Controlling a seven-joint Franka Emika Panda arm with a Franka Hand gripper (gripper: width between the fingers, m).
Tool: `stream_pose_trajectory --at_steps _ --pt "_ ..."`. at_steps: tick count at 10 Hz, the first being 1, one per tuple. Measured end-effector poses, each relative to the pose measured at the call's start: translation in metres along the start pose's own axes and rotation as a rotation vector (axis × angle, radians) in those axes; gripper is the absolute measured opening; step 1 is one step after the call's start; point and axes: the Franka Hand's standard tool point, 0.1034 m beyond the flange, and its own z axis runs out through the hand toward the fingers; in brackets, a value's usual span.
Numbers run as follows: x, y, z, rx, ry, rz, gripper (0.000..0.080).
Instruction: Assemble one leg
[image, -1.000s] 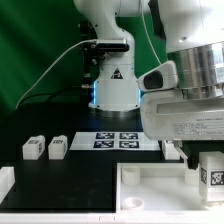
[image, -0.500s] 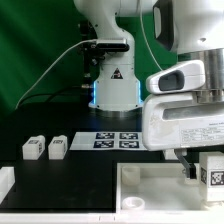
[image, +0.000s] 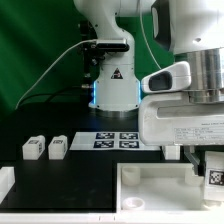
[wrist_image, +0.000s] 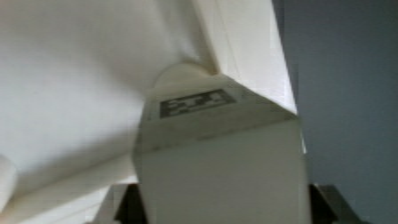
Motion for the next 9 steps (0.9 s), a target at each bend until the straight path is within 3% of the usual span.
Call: stream_pose_trajectory --at_steps 3,6,9 --pt "0.000 0.007 0.002 0.017 -0.028 0.574 0.0308" --pt "0.001 0.019 0.005 0.092 -0.004 1.060 0.0307" --pt "0.001 0.019 0.005 0.092 -0.004 1.060 0.0307"
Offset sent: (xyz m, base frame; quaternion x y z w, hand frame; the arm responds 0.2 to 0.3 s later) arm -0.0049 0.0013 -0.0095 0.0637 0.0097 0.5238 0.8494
